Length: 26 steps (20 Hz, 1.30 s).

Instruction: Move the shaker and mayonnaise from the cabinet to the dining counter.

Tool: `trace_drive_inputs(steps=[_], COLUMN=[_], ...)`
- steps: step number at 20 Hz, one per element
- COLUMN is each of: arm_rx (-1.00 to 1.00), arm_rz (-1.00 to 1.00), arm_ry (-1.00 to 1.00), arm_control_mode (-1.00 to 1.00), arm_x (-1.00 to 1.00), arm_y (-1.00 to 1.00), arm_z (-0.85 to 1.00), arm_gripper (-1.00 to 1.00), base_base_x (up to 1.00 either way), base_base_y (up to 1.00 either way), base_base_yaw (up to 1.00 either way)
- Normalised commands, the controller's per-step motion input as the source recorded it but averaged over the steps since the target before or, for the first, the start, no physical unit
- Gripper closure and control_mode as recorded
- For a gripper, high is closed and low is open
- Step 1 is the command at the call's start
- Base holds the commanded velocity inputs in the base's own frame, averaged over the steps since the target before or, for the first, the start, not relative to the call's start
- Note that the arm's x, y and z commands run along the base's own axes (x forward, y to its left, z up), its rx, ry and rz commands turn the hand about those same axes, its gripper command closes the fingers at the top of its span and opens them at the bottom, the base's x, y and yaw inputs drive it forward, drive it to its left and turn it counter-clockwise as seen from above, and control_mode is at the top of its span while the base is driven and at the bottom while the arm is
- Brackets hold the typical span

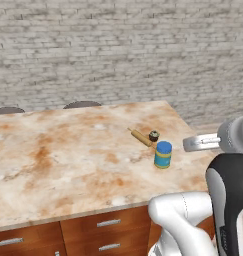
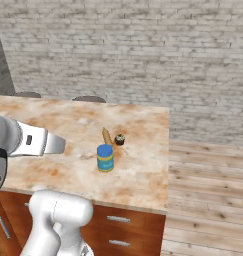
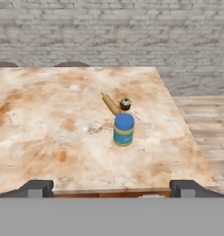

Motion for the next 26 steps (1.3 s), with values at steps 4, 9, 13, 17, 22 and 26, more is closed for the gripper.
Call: trace_drive_inputs(steps=[4, 9, 13, 17, 22, 26], arm_rx=[0.00, 0.00, 0.00, 0.00, 0.00, 0.00], arm_rz=[0.00, 0.00, 0.00, 0.00, 0.00, 0.00], arm_ry=[0.00, 0.00, 0.00, 0.00, 0.00, 0.00], arm_control_mode=[1.00, 1.00, 1.00, 1.00, 1.00, 1.00], arm_x=[0.00, 0.00, 0.00, 0.00, 0.00, 0.00], arm_y=[0.00, 0.00, 0.00, 0.00, 0.00, 0.00], arm_z=[0.00, 0.00, 0.00, 0.00, 0.00, 0.00], arm_gripper=[-1.00, -1.00, -1.00, -1.00, -1.00, -1.00], base_base_x=[-0.52, -0.86, -0.23, 0.00, 0.00, 0.13], base_base_y=[-0.19, -0.44, -0.64, -0.69, -0.72, -0.62], base_base_yaw=[-0.07, -0.37, -0.70, -0.83, -0.82, -0.77])
